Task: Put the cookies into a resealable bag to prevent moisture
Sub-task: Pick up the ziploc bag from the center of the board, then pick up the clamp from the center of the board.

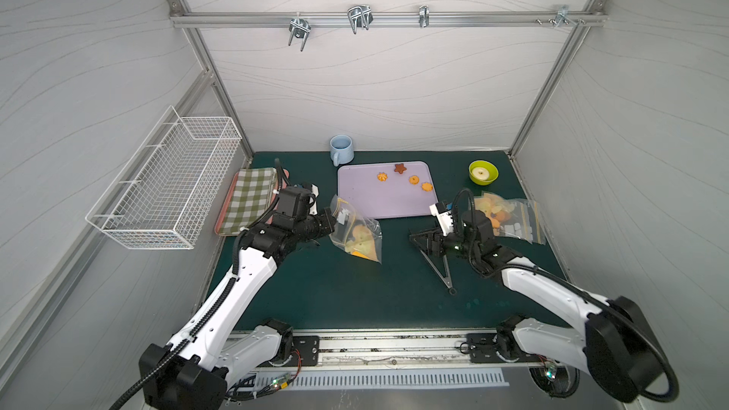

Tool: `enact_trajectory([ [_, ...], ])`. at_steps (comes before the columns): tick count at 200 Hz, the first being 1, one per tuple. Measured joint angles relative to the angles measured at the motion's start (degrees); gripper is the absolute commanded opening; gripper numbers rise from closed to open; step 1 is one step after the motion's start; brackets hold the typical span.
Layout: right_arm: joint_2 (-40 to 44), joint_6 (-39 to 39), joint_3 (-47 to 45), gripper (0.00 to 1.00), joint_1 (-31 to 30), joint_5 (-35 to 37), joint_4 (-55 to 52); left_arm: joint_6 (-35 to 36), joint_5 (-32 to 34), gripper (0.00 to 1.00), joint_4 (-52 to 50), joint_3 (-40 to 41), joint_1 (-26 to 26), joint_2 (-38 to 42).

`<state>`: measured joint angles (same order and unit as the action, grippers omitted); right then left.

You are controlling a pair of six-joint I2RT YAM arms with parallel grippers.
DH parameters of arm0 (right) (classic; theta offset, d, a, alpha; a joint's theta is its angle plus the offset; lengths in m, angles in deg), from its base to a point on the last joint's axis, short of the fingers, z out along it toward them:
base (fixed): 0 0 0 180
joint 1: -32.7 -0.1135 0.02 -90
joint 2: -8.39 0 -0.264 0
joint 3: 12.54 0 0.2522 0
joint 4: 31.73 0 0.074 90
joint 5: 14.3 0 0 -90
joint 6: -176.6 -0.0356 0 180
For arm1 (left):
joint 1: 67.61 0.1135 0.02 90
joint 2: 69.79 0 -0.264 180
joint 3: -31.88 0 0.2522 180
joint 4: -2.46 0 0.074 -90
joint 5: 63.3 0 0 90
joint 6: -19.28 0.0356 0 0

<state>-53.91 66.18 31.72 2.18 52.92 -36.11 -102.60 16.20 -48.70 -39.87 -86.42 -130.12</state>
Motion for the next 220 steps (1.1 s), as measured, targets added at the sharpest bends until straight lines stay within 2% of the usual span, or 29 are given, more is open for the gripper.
enact_trajectory([
  [10, 2.9, -0.6, 0.0, 0.97, 0.0, 3.2, -1.5, 1.5, 3.0, 0.0, -3.1, -2.6, -0.1, -0.4],
  [13, 3.7, -0.9, 0.0, 0.99, 0.0, 4.3, -2.0, 1.8, 3.8, 0.0, -4.2, -3.5, -0.1, -0.6],
  [36, 6.6, -1.6, -0.1, 0.99, 0.0, 9.6, -4.8, 5.0, 10.3, 0.0, -11.0, -9.9, -0.1, -2.7],
  [75, 5.2, -2.7, 0.0, 0.99, -0.2, 17.9, -13.0, 9.3, 23.1, 0.0, -19.6, -19.0, -0.3, -7.9],
  [97, 3.4, -3.1, 1.0, 0.99, -1.5, 23.7, -21.0, 10.9, 29.5, 0.0, -22.6, -21.2, -0.5, -10.3],
  [121, 2.2, -3.1, 1.3, 0.99, -5.6, 27.9, -26.0, 12.1, 35.5, 0.0, -25.3, -21.4, -1.3, -12.9],
  [145, -0.7, -3.8, 1.1, 0.99, -8.5, 28.8, -27.3, 13.0, 38.5, 0.0, -26.8, -21.8, -2.2, -15.8],
  [193, -7.8, -5.6, 0.2, 0.99, -8.8, 30.3, -27.2, 14.9, 39.3, 0.0, -27.1, -22.5, -3.6, -19.3],
  [220, -10.9, -7.1, 1.0, 0.99, -8.8, 31.6, -27.7, 15.4, 44.3, 0.0, -29.4, -25.5, -5.8, -24.1],
])
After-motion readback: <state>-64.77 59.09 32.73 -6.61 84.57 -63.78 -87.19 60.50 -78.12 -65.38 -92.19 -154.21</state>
